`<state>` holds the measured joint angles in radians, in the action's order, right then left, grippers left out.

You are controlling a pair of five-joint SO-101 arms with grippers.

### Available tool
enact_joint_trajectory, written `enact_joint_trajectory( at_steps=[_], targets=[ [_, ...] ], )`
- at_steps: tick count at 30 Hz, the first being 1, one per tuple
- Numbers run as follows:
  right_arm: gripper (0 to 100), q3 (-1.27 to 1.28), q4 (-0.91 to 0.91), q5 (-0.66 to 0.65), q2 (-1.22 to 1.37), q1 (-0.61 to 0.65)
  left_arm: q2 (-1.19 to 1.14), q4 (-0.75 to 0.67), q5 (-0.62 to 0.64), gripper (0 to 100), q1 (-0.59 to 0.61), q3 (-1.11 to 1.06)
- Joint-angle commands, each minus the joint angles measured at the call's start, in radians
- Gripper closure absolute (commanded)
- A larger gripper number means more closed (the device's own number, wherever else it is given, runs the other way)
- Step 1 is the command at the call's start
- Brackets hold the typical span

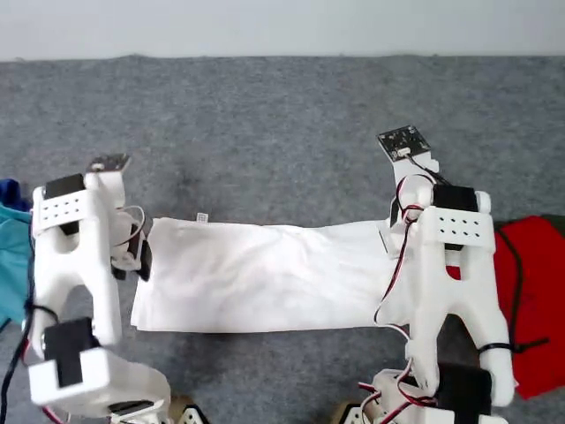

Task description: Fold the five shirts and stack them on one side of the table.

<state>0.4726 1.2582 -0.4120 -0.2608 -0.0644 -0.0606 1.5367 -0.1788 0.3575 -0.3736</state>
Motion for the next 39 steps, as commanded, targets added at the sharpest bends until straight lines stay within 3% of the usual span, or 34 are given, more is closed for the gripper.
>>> enact_joint_trajectory(
  at_steps=[1,9,16,21,34,39],
  targets=[
    [86.8,-0.040,0.010,-0.011,-0.041,-0.008,-0.074,-0.009,-0.071,86,0.008,0.027],
    [86.8,-0.040,0.010,-0.012,-0.039,-0.008,-0.269,-0.005,-0.087,86,-0.003,0.170],
    [86.8,-0.038,0.010,-0.009,-0.039,-0.010,-0.427,-0.011,-0.086,86,-0.084,0.173],
    [86.8,-0.038,0.010,-0.008,-0.039,-0.010,-0.503,-0.034,-0.084,98,-0.097,0.174],
    [86.9,0.048,-0.016,-0.011,-0.048,-0.008,-0.511,-0.023,-0.084,99,-0.101,0.182],
    [86.9,0.048,-0.012,-0.011,-0.048,-0.008,-0.423,0.130,-0.084,99,-0.094,0.283]
  ],
)
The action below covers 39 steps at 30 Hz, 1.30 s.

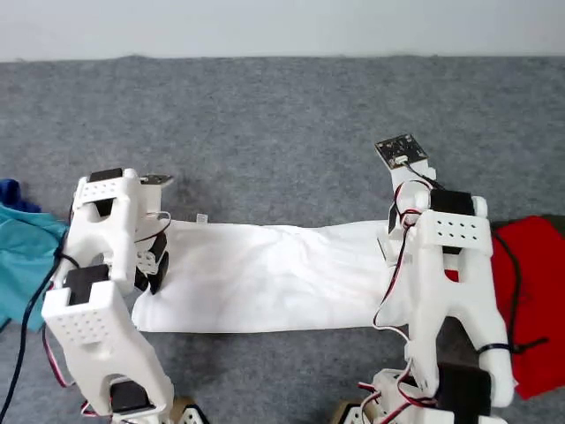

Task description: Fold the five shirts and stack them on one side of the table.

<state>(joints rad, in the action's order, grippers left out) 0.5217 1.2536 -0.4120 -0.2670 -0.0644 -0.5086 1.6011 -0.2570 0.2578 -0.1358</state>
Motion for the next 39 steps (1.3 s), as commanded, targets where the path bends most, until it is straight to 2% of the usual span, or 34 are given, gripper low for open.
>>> enact_joint_trajectory(
  at_steps=[1,4,11,16,22,26,31,39],
  targets=[
    [86.9,-0.002,-0.005,-0.009,-0.042,-0.008,0.048,0.100,-0.006,99,0.005,0.062],
    [86.9,-0.002,-0.001,-0.006,-0.042,-0.008,0.115,0.146,-0.012,99,0.006,0.079],
    [86.9,-0.002,-0.001,-0.006,-0.042,-0.008,0.275,0.150,-0.014,99,0.009,0.079],
    [86.9,-0.002,-0.001,-0.006,-0.042,-0.015,0.347,0.150,-0.018,99,0.114,0.081],
    [86.9,-0.002,-0.002,-0.006,-0.042,-0.008,0.359,0.150,-0.153,99,0.278,0.081],
    [86.9,-0.002,-0.007,-0.006,-0.042,-0.008,0.356,0.150,-0.169,99,0.299,0.081],
    [86.9,-0.002,-0.010,-0.006,-0.042,-0.010,0.364,0.150,-0.147,99,0.186,0.077],
    [86.9,-0.003,-0.002,-0.008,-0.044,-0.035,0.365,0.152,0.063,99,-0.213,0.105]
  ],
)
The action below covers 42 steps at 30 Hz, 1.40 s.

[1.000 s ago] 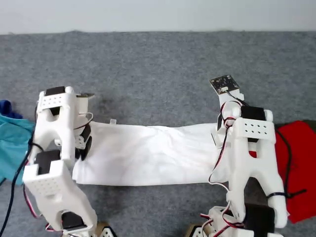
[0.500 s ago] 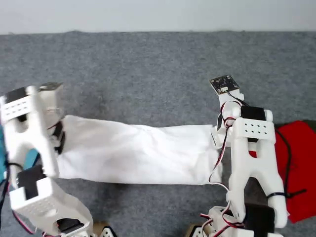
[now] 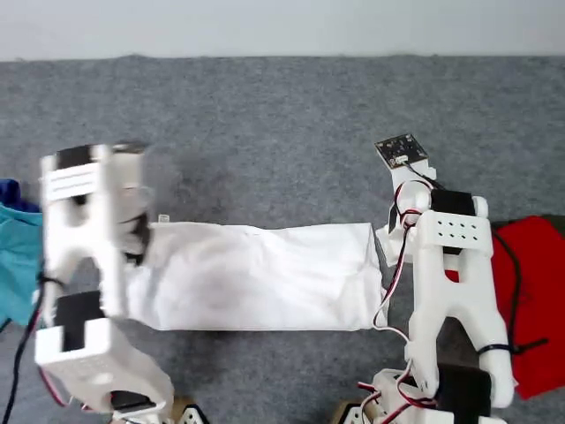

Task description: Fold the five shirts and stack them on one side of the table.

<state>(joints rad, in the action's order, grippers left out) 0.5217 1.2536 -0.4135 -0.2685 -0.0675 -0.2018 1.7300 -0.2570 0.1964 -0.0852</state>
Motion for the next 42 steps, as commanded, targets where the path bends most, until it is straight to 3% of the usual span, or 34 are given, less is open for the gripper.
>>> enact_joint_trajectory(
  at_steps=[1,10,17,31,37,42],
  targets=[
    [86.9,-0.003,-0.002,-0.006,-0.042,-0.047,0.058,0.023,0.081,99,-0.196,0.065],
    [86.9,-0.038,0.001,-0.012,-0.042,-0.294,0.058,0.026,0.123,99,-0.470,0.142],
    [86.9,-0.035,0.001,-0.012,-0.042,-0.357,0.057,0.025,0.117,99,-0.651,0.162],
    [86.9,-0.043,0.048,-0.012,-0.042,-0.358,-0.044,0.018,0.115,99,-0.855,0.404],
    [86.9,-0.069,0.087,-0.012,-0.042,-0.358,-0.273,0.025,0.115,99,-0.873,0.596],
    [86.9,-0.069,0.087,-0.012,-0.042,-0.358,-0.307,0.028,0.115,99,-0.865,0.634]
  ],
)
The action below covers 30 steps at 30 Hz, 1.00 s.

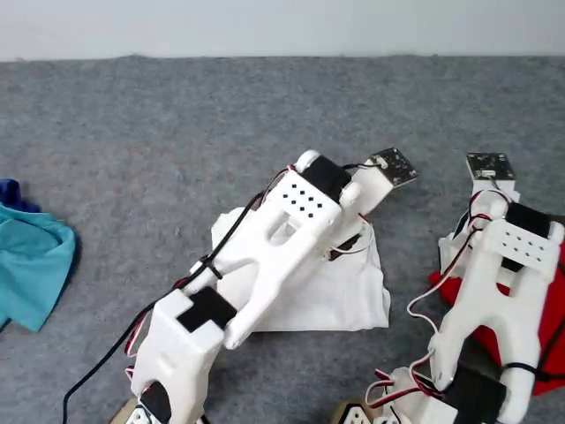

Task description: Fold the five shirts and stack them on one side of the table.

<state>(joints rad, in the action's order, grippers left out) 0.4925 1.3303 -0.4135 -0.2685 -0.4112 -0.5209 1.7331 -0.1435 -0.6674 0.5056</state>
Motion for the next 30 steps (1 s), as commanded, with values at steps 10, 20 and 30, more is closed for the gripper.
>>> enact_joint_trajectory(
  at_steps=[10,20,30],
  targets=[
    [86.9,-0.043,0.001,-0.012,-0.042,-0.013,0.313,0.025,0.002,99,0.371,-0.177],
    [86.9,-0.043,0.001,-0.012,-0.042,-0.008,0.571,0.023,-0.184,99,0.809,-0.440],
    [86.9,-0.040,0.001,-0.011,-0.042,-0.007,0.592,0.023,-0.333,99,0.936,-0.576]
  ],
)
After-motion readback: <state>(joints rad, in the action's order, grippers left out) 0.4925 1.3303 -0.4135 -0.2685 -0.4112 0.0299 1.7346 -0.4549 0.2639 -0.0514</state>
